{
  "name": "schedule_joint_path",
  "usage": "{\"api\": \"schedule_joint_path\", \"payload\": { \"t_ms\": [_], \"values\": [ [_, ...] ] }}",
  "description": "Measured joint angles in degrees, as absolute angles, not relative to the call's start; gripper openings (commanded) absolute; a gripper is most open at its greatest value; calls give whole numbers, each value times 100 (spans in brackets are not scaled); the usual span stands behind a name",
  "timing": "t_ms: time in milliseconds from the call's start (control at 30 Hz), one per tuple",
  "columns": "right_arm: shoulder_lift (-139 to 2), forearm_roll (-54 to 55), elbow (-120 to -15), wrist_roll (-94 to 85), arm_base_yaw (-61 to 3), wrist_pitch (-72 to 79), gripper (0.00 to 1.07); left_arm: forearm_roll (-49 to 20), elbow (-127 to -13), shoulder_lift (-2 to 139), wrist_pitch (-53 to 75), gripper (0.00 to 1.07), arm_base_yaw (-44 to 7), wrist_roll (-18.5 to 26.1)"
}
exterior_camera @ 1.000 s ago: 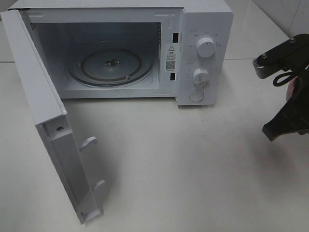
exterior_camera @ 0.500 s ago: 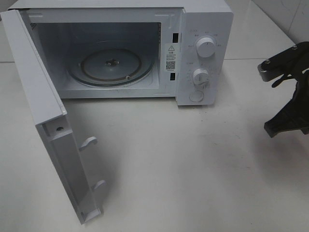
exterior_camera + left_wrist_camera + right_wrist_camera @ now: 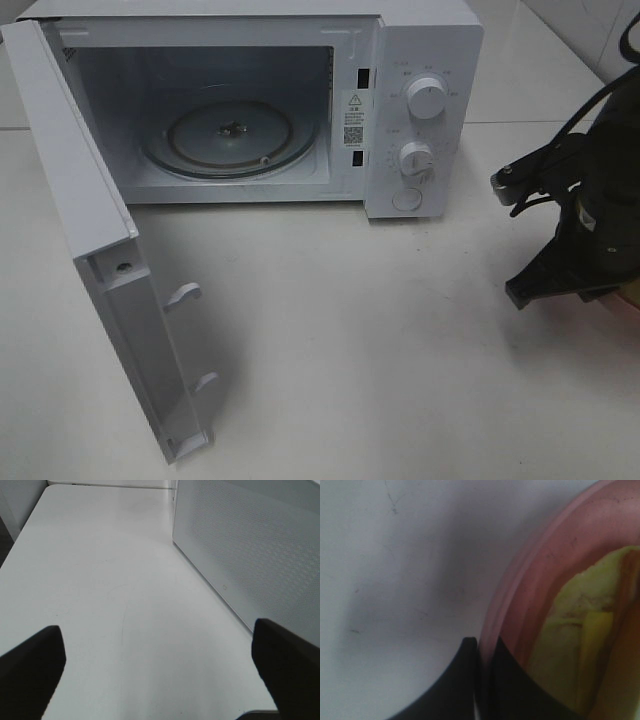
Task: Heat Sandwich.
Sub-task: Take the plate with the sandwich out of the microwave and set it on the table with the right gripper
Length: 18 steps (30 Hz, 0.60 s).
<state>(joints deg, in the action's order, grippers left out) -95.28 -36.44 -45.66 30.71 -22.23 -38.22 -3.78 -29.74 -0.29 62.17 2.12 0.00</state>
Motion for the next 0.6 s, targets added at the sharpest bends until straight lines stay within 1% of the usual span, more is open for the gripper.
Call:
{"api": "schedule_joint_path", "payload": {
  "t_ms": [167,600],
  "values": [
    [-9746,-4022,-4366,3340,-2217,-3403,0,-378,-2974,-29,6217,96,212,0],
    [-9861,-4549,-3896,4028,-2217,-2618,0,-378,-2974,-29,6217,96,212,0]
  ]
}}
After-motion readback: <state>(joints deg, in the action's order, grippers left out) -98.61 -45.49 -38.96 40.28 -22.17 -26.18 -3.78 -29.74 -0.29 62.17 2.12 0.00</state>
